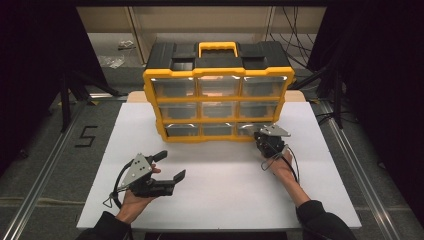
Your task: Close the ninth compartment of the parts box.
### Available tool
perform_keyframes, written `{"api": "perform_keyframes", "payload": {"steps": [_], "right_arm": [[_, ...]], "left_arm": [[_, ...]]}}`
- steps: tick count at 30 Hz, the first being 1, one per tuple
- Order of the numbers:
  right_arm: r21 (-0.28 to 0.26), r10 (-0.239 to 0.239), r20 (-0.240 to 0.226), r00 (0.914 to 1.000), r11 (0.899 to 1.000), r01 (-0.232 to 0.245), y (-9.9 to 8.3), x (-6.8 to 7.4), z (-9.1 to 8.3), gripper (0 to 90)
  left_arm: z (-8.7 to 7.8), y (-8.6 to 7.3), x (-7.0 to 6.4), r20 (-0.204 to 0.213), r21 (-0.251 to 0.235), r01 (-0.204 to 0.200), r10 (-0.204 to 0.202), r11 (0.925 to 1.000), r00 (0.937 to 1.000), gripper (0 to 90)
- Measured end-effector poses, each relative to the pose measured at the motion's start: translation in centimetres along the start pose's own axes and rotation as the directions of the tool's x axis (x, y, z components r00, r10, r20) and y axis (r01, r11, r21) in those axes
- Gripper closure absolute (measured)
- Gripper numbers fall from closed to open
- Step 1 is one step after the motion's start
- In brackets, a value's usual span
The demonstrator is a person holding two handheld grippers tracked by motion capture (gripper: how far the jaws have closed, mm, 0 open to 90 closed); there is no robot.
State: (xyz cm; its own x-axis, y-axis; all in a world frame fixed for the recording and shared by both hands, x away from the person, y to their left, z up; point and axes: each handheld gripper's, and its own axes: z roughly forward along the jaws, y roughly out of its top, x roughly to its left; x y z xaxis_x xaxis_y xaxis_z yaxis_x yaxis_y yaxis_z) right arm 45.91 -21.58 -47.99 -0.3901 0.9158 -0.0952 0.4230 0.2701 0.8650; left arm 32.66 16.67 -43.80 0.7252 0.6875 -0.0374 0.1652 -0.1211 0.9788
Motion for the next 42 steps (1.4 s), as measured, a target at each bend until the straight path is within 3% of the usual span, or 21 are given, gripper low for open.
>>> {"api": "perform_keyframes", "payload": {"steps": [17,42], "right_arm": [[-0.004,0.018,0.022,0.9996,1.0,-0.018,0.17,-0.5,0.58,90.0],[-0.013,0.037,-0.008,0.9993,0.999,-0.037,0.46,-0.27,0.27,89.0]], "left_arm": [[-0.05,0.0,0.01,0.0,-0.003,0.002,-0.002,1.0,1.0,12.9],[-0.08,0.01,-0.02,0.001,-0.003,0.001,-0.001,1.0,1.0,12.9]]}}
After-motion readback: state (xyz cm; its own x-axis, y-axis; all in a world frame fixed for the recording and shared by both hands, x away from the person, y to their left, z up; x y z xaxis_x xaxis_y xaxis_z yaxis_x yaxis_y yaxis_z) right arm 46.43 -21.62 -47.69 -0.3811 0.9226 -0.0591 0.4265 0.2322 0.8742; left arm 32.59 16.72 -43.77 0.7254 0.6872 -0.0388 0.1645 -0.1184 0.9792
